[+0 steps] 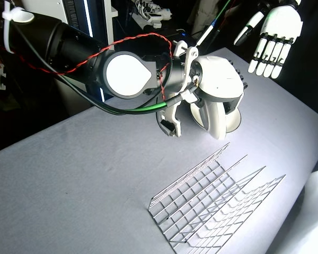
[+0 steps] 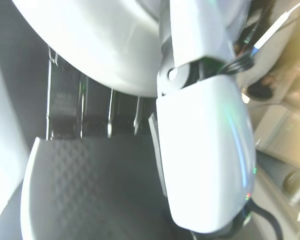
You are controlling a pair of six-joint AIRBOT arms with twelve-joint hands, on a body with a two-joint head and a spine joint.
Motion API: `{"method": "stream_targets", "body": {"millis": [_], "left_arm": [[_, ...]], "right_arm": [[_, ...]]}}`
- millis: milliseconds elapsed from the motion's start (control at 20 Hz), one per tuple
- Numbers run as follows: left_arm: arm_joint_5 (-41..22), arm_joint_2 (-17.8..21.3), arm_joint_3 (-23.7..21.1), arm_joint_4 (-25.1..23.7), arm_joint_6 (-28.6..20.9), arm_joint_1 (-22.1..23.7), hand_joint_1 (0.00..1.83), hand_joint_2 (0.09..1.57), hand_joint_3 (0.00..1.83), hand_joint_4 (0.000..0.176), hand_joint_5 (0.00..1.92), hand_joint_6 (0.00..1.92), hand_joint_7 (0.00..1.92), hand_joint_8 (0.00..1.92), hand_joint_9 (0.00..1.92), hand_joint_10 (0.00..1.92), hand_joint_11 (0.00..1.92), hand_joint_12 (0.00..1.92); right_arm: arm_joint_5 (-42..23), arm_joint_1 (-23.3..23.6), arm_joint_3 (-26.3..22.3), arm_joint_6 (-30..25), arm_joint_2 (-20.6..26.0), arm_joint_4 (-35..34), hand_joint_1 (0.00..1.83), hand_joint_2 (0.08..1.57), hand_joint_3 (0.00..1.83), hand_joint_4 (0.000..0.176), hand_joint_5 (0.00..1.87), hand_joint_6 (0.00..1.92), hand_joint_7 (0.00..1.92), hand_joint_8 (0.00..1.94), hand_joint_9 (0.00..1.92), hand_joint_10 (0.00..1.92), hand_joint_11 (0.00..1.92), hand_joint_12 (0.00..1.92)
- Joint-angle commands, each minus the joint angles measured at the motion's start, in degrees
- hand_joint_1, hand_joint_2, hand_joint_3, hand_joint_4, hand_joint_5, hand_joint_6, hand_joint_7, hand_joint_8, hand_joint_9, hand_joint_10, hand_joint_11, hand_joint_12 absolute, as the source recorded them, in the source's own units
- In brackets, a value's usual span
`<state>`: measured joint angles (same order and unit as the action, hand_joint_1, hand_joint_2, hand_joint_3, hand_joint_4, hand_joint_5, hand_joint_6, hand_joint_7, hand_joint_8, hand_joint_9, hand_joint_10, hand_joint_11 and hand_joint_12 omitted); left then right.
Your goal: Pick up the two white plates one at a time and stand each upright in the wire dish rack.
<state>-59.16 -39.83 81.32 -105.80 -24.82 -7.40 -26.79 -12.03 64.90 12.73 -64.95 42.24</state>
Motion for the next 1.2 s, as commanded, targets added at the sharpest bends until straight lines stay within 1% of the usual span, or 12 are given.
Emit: {"method": "stream_targets", "body": {"millis": [0, 50, 200, 250, 350, 500, 550, 700, 750, 850, 900, 1150], "left_arm": [[0.12, 0.27, 0.38, 4.22, -0.24, 0.45, 0.00, 1.21, 0.00, 0.000, 0.02, 0.00, 0.00, 0.00, 0.00, 0.00, 0.00, 0.00], [0.19, 0.25, 0.12, 4.22, -0.24, 0.23, 0.00, 1.22, 0.00, 0.000, 0.01, 0.00, 0.00, 0.00, 0.00, 0.00, 0.00, 0.00], [0.19, 0.29, -0.37, 4.48, -0.24, 0.25, 0.00, 1.22, 0.00, 0.000, 0.02, 0.01, 0.00, 0.00, 0.00, 0.00, 0.01, 0.00], [0.21, 0.20, -0.47, 4.48, -0.24, 0.32, 0.00, 1.22, 0.00, 0.000, 0.01, 0.00, 0.00, 0.00, 0.00, 0.00, 0.00, 0.00], [0.51, -0.01, -0.33, 4.49, -0.24, 0.63, 0.00, 1.22, 0.00, 0.000, 0.02, 0.01, 0.00, 0.00, 0.00, 0.00, 0.01, 0.00], [0.64, -0.51, 0.76, 4.37, -0.25, 0.97, 0.00, 1.21, 0.00, 0.000, 0.00, 0.00, 0.00, 0.00, 0.00, 0.00, 0.00, 0.00], [0.63, -0.73, 1.20, 4.38, -0.26, 1.23, 0.00, 1.21, 0.00, 0.000, 0.03, 0.01, 0.00, 0.00, 0.00, 0.00, 0.01, 0.01], [0.53, -1.18, 2.30, 4.37, -0.26, 1.28, 0.00, 1.21, 0.00, 0.000, 0.00, 0.00, 0.00, 0.00, 0.00, 0.00, 0.00, 0.00], [0.60, -1.58, 2.50, 3.35, -0.25, 1.16, 0.00, 1.22, 0.00, 0.000, 0.01, 0.00, 0.00, 0.00, 0.00, 0.00, 0.00, 0.00], [1.20, -1.96, 2.11, 2.69, -0.25, 1.18, 0.00, 1.22, 0.00, 0.000, 0.01, 0.00, 0.00, 0.00, 0.00, 0.00, 0.00, 0.00], [1.36, -2.07, 1.70, 2.63, -0.24, 1.19, 0.00, 1.21, 0.00, 0.000, 0.00, 0.00, 0.00, 0.00, 0.00, 0.00, 0.00, 0.00], [2.05, -2.03, -0.79, 2.05, -0.23, 1.12, 0.00, 1.22, 0.00, 0.000, 0.00, 0.00, 0.00, 0.00, 0.00, 0.00, 0.00, 0.00]], "right_arm": [[-6.96, 1.58, -0.37, -0.48, 0.60, -4.13, 1.40, 1.04, 0.00, 0.000, 1.02, 0.85, 1.15, 0.66, 1.14, 0.86, 1.04, 0.92], [-7.23, 1.95, -0.44, -0.56, 0.86, -5.84, 1.39, 1.05, 0.00, 0.000, 0.98, 0.88, 1.13, 0.71, 1.12, 0.89, 1.03, 0.94], [-7.23, 3.25, -0.44, -0.93, 1.22, -8.71, 1.40, 1.05, 0.00, 0.000, 0.99, 0.89, 1.16, 0.65, 1.12, 0.87, 1.05, 0.92], [-6.92, 4.15, -0.44, -1.11, 1.23, -10.43, 1.39, 1.06, 0.00, 0.000, 0.95, 0.94, 1.13, 0.73, 1.11, 0.88, 1.06, 0.90], [-6.70, 5.20, -0.45, -1.40, 1.22, -13.91, 1.39, 1.05, 0.00, 0.000, 0.95, 0.92, 1.14, 0.71, 1.13, 0.87, 1.07, 0.91], [-5.79, 6.91, -0.44, -1.65, 1.26, -18.72, 1.40, 1.05, 0.00, 0.000, 0.97, 0.90, 1.14, 0.69, 1.14, 0.86, 1.07, 0.91], [-5.81, 7.34, -0.45, -1.70, 1.25, -19.54, 1.39, 1.06, 0.00, 0.000, 0.96, 0.92, 1.11, 0.75, 1.11, 0.90, 1.04, 0.93], [-5.19, 8.14, -0.39, -1.72, 1.29, -23.00, 1.39, 1.06, 0.00, 0.000, 0.95, 0.90, 1.09, 0.79, 1.12, 0.92, 1.07, 0.95], [-4.54, 9.05, -0.32, -1.82, 1.64, -30.28, 1.39, 1.06, 0.00, 0.000, 0.96, 0.85, 1.11, 0.74, 1.12, 0.96, 1.07, 1.02], [-4.20, 9.46, -0.05, -1.82, 1.65, -32.71, 1.39, 1.06, 0.00, 0.000, 0.96, 0.85, 1.11, 0.74, 1.12, 0.96, 1.07, 1.02], [-4.14, 9.76, 0.20, -1.82, 1.64, -33.76, 1.39, 1.08, 0.00, 0.000, 0.92, 0.92, 1.06, 0.85, 1.08, 0.99, 1.04, 1.02], [-3.29, 10.84, 1.93, -1.74, 1.63, -38.23, 1.39, 1.08, 0.00, 0.000, 0.92, 0.96, 1.08, 0.80, 1.06, 1.01, 0.99, 1.06]]}}
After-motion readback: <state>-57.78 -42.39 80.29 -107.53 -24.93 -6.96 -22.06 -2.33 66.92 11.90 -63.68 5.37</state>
